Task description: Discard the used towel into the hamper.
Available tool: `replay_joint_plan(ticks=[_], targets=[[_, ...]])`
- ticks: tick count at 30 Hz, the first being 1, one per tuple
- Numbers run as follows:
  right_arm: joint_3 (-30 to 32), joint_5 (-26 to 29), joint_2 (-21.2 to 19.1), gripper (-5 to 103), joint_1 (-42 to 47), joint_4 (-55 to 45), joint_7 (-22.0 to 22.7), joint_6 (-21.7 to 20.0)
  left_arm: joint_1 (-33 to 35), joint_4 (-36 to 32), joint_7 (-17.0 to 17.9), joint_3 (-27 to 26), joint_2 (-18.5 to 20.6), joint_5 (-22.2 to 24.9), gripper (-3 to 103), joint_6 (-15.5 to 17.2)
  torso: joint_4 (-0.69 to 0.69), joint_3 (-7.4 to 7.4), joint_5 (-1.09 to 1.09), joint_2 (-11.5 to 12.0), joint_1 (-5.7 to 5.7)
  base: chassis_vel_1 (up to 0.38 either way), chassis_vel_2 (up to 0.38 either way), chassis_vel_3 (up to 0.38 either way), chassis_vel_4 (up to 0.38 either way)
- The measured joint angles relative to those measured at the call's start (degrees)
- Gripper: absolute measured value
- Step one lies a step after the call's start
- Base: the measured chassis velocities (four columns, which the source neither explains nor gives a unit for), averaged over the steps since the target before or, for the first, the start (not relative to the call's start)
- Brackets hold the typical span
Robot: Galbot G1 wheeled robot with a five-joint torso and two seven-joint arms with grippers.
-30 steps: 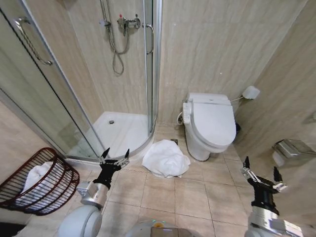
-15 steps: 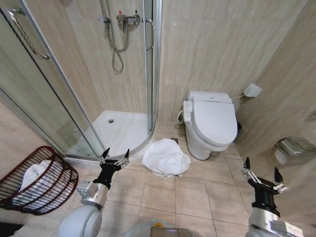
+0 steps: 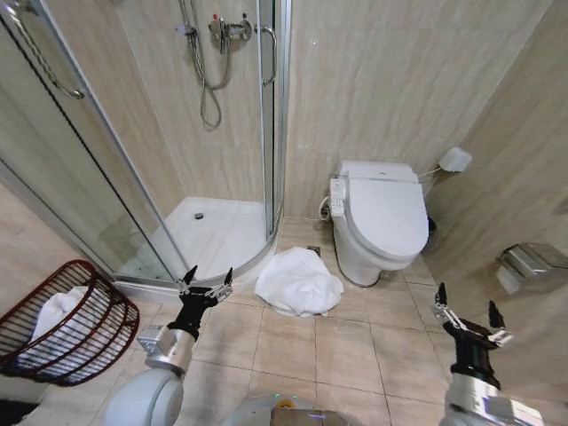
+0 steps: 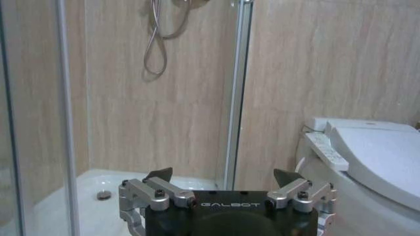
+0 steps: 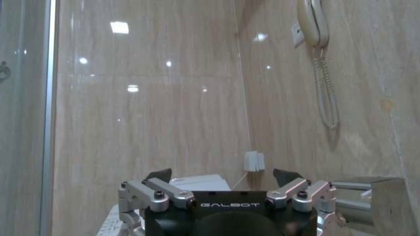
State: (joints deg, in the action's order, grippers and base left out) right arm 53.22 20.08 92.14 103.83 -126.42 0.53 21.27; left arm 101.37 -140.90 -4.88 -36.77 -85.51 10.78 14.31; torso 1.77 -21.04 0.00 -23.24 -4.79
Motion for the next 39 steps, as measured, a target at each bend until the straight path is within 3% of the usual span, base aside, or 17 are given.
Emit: replay_joint_plan(ticks=[12,17,19,23,28,34,39], targets=[[-0.7,-0.2,0.0,100,-0.5,1.0,-1.0,1.6,0.0,0.0,0.0,0.0,0.0,0.0,100,0.0,0.00,-0.16,0.00,-0.3,-0.11,-0.146,0.141,0.151,-0.140],[-1.4,-1.2,0.0,100,-1.7,3.8,-0.9,4.9,0.0,0.0,0.0,0.0,0.0,0.0,100,0.0,0.02,-0.24,-0.01,-0.3,-0.18,-0.197,0.190,0.221,-0.171],[-1.6,0.9,0.0,100,-1.9,5.0,-5.6,5.2,0.0,0.0,0.0,0.0,0.0,0.0,100,0.0,0.01,-0.25,0.03,-0.3,-0.21,-0.145,0.112,0.079,-0.070],[-4.9,6.2,0.0,100,0.4,4.7,-15.8,0.1,0.0,0.0,0.0,0.0,0.0,0.0,100,0.0,-0.01,-0.25,-0.03,-0.4,-0.19,-0.058,0.045,-0.008,-0.006],[-6.4,4.2,-0.6,100,-1.5,8.0,-23.5,-5.5,0.0,0.0,0.0,0.0,0.0,0.0,100,0.0,0.01,-0.25,0.00,-0.5,-0.16,0.087,-0.018,-0.068,0.004],[-7.5,5.0,-2.8,100,-6.1,12.2,-22.8,-10.1,0.0,0.0,0.0,0.0,0.0,0.0,100,0.0,0.01,-0.30,0.01,-0.5,-0.19,0.027,-0.015,-0.005,0.011],[-8.5,8.9,-5.3,100,-11.1,16.1,-22.2,-14.9,0.0,0.0,0.0,0.0,0.0,0.0,100,0.0,0.01,-0.32,0.01,-0.5,-0.23,-0.038,0.008,0.041,-0.009]])
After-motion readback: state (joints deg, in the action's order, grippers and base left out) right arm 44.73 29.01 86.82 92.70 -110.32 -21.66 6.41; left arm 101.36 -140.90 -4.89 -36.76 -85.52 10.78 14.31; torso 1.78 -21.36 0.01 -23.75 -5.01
